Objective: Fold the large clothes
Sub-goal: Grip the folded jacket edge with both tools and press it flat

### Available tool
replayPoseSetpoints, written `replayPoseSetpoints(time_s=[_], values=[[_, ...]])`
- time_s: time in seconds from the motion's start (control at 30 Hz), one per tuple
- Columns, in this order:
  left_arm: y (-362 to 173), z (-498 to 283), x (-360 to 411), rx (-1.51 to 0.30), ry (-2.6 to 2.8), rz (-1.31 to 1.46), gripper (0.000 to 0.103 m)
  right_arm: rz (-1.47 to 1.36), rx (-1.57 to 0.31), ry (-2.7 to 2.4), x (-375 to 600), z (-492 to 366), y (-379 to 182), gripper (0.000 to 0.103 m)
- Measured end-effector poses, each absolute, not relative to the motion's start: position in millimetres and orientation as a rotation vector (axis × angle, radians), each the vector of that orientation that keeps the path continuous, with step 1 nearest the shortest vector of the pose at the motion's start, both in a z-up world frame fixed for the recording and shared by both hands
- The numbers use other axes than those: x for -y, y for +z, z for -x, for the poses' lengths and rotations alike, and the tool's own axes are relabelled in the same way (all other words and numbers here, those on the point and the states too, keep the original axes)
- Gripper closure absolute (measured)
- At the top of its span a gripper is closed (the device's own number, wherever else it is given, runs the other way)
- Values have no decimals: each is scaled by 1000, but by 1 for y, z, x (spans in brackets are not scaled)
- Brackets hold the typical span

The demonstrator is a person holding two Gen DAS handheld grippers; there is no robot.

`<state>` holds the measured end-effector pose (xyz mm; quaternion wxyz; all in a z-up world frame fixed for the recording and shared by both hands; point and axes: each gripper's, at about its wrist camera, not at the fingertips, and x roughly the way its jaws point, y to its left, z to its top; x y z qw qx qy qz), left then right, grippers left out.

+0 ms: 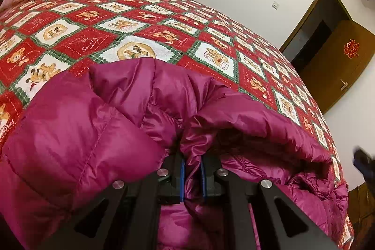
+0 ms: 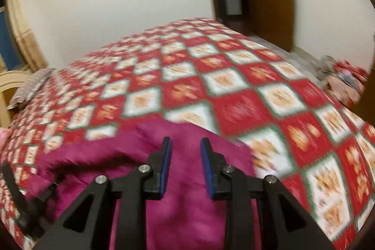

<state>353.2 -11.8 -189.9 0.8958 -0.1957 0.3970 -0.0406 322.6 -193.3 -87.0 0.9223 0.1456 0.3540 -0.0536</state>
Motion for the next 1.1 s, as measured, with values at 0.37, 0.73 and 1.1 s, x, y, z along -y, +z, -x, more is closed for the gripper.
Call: replayPoseSetpoints(time_s=[0.37, 0.73, 1.1], values=[[-190, -350, 3, -840, -137, 471, 91, -34, -854, -64, 116, -337, -170, 75], [-101, -325, 14, -701, -125, 278, 36, -66, -805, -51, 122, -333, -168, 75], [-176, -393, 75, -886, -19, -49, 31, -57, -794, -58, 120, -331, -169, 75]])
